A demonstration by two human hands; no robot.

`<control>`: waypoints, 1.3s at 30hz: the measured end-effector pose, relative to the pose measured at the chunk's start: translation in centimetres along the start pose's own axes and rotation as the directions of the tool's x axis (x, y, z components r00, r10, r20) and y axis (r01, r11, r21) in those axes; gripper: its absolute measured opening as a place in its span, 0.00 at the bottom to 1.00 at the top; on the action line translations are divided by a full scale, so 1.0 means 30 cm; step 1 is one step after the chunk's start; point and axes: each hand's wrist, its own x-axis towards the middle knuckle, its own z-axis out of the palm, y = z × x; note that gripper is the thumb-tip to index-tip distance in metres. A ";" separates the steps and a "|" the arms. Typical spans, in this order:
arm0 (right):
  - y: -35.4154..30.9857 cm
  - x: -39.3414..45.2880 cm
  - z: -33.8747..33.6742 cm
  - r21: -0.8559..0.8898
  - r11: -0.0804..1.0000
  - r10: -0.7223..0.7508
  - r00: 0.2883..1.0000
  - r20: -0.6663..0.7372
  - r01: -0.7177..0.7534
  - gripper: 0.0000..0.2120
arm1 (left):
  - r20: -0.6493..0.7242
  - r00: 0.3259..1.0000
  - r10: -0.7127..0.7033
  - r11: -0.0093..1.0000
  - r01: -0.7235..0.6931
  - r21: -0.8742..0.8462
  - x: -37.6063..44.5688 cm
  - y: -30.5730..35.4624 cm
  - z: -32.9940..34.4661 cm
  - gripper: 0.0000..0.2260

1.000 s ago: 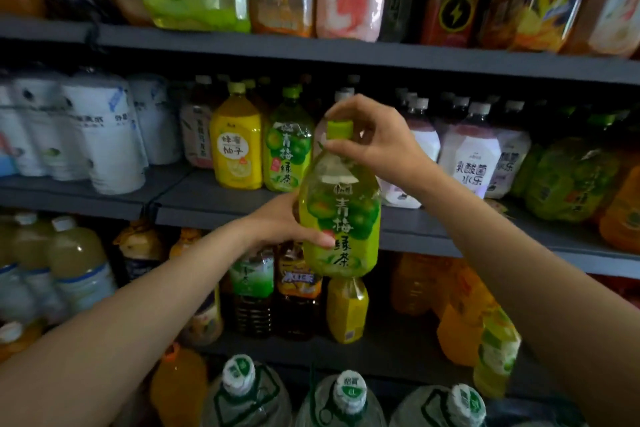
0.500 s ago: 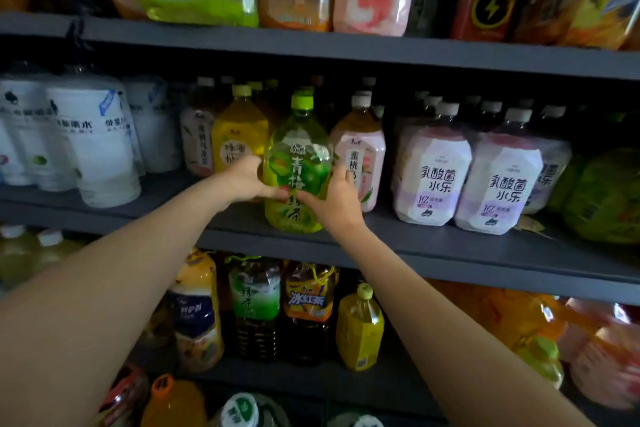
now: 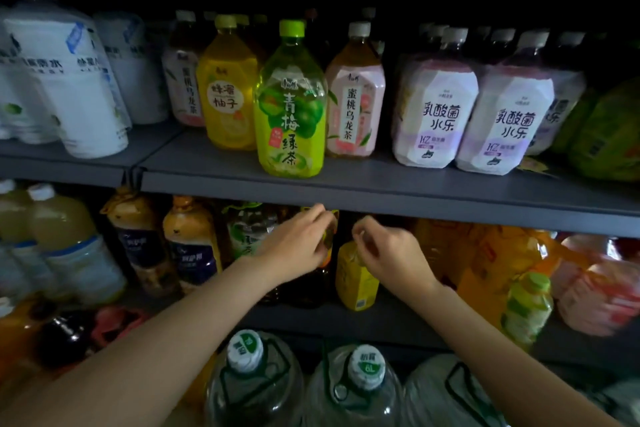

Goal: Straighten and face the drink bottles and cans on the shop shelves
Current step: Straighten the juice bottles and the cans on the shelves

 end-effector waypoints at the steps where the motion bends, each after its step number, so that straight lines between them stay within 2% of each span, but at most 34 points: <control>1: 0.036 -0.035 0.038 -0.044 0.997 0.066 0.992 0.109 -0.062 0.12 | 0.062 0.998 -0.023 0.999 0.022 0.025 0.007 0.010 0.025 0.15; 3: 0.102 -0.070 0.117 -0.109 0.970 0.239 0.936 0.259 -0.218 0.12 | 0.163 0.987 -0.017 0.999 0.010 0.049 0.008 0.015 0.078 0.13; 6: 0.171 -0.042 0.223 -0.192 0.915 0.402 0.836 0.374 -0.354 0.23 | 0.263 0.964 -0.032 0.999 0.030 0.012 0.002 0.003 0.141 0.15; 9: 0.224 0.029 0.330 -0.236 0.889 0.458 0.785 0.418 -0.392 0.31 | 0.279 0.957 -0.084 0.995 0.098 -0.035 0.007 -0.032 0.187 0.16; 11: 0.235 0.061 0.384 -0.277 0.863 0.504 0.757 0.416 -0.423 0.29 | 0.267 0.960 -0.088 0.993 0.105 -0.052 0.002 -0.053 0.212 0.15; 13: 0.220 0.063 0.404 -0.344 0.841 0.525 0.781 0.338 -0.417 0.25 | 0.278 0.956 -0.094 0.990 0.118 -0.072 -0.015 -0.064 0.234 0.16; 15: 0.199 0.048 0.401 -0.350 0.853 0.489 0.828 0.274 -0.388 0.22 | 0.300 0.949 -0.102 0.988 0.132 -0.081 -0.035 -0.076 0.252 0.16; 17: 0.186 0.026 0.381 -0.273 0.887 0.439 0.864 0.246 -0.373 0.17 | 0.308 0.944 -0.121 0.984 0.156 -0.090 -0.043 -0.087 0.257 0.17; 20: 0.181 -0.032 0.321 -0.141 0.903 0.429 0.864 0.264 -0.405 0.12 | 0.344 0.927 -0.152 0.977 0.193 -0.090 -0.048 -0.073 0.238 0.20; 23: 0.175 -0.077 0.240 -0.031 0.911 0.402 0.867 0.295 -0.412 0.09 | 0.357 0.916 -0.183 0.971 0.226 -0.081 -0.064 -0.046 0.195 0.28; 27: 0.103 -0.072 0.149 0.036 0.958 0.251 0.897 0.364 -0.283 0.08 | 0.355 0.907 -0.226 0.943 0.295 -0.153 -0.098 -0.030 0.131 0.37; 32: -0.077 0.002 0.016 0.108 0.994 -0.020 0.936 0.351 -0.019 0.09 | 0.395 0.885 -0.246 0.928 0.332 -0.167 -0.132 -0.024 0.025 0.46; 36: -0.276 0.140 -0.102 0.288 0.950 -0.198 0.944 0.263 0.120 0.09 | 0.338 0.910 -0.240 0.816 0.377 -0.439 -0.174 -0.043 -0.128 0.50; 39: -0.411 0.238 -0.174 0.422 0.892 -0.251 0.953 0.171 0.160 0.08 | 0.254 0.928 -0.272 0.760 0.370 -0.535 -0.226 -0.121 -0.281 0.49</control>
